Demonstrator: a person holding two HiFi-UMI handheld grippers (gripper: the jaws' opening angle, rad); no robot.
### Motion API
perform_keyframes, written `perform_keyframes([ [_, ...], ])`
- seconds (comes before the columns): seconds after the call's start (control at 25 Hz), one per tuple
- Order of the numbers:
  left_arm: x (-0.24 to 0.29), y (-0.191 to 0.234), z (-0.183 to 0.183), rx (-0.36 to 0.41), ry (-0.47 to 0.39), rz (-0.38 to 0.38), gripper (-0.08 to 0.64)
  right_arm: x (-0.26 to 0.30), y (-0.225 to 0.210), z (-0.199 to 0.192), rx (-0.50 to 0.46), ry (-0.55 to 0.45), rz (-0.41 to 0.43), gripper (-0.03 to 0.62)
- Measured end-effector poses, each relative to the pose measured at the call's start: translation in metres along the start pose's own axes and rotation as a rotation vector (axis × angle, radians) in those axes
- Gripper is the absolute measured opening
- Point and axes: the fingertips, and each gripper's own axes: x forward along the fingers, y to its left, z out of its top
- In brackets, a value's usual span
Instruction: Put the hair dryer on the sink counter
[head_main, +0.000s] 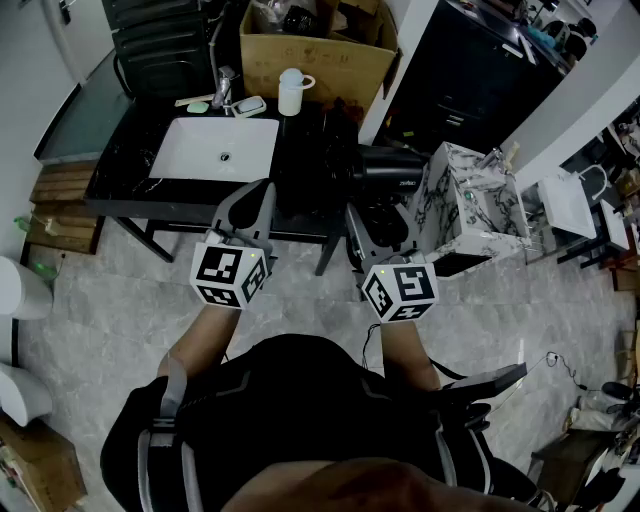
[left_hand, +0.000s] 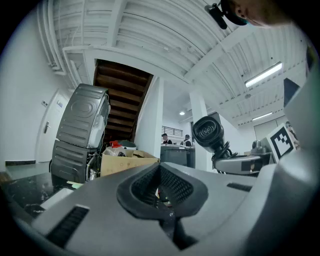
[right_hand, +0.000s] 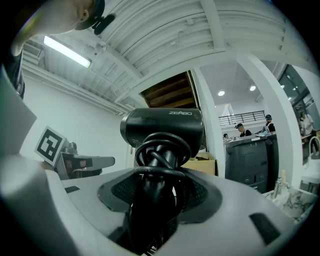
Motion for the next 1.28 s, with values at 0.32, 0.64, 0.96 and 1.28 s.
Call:
perform_keyframes([
  [0.32,-0.010,-0.009,-0.004,-0.003,0.022,-0.026,0.002,-0.011,0.008,-0.003,0.014,0.008,-0.002,0.238],
  [0.64,-0.018,-0.013,0.000,0.005,0.010,-0.039,0.002,-0.018,0.015,0.001,-0.002,0.004,-0.004,0.238],
  [0.96,-0.025,-0.013,0.002,0.002,-0.002,-0.060,0.002,-0.022,0.022,0.008,0.006,-0.018,-0.027,0.238],
  [1.28,-0.021,-0.018,-0.004,-0.015,-0.022,-0.143,0.002,-0.034,0.023,0.011,0.003,-0.034,-0.096,0.238],
])
